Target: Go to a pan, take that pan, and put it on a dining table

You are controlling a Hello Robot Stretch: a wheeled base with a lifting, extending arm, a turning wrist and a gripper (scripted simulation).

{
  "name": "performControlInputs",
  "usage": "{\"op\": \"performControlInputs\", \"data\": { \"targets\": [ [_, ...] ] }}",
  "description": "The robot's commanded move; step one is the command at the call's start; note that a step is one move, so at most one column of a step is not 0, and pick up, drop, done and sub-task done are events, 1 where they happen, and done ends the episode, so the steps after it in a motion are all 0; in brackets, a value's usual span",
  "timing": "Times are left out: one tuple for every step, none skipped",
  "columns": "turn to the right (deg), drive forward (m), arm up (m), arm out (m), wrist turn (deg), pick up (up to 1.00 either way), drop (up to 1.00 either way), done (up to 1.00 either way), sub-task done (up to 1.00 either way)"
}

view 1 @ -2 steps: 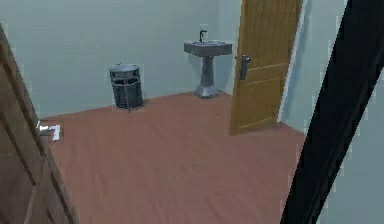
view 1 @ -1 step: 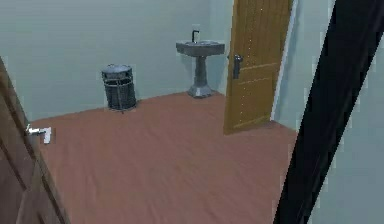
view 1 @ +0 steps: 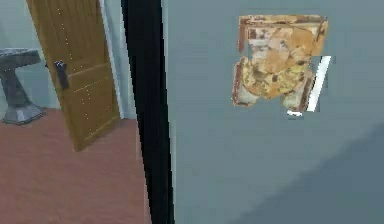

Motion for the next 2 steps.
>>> {"op": "performControlInputs", "data": {
  "targets": [
    [45.0,0.0,0.0,0.0,0.0,0.0,0.0,0.0,0.0],
    [45.0,0.0,0.0,0.0,0.0,0.0,0.0,0.0,0.0]
  ]
}}
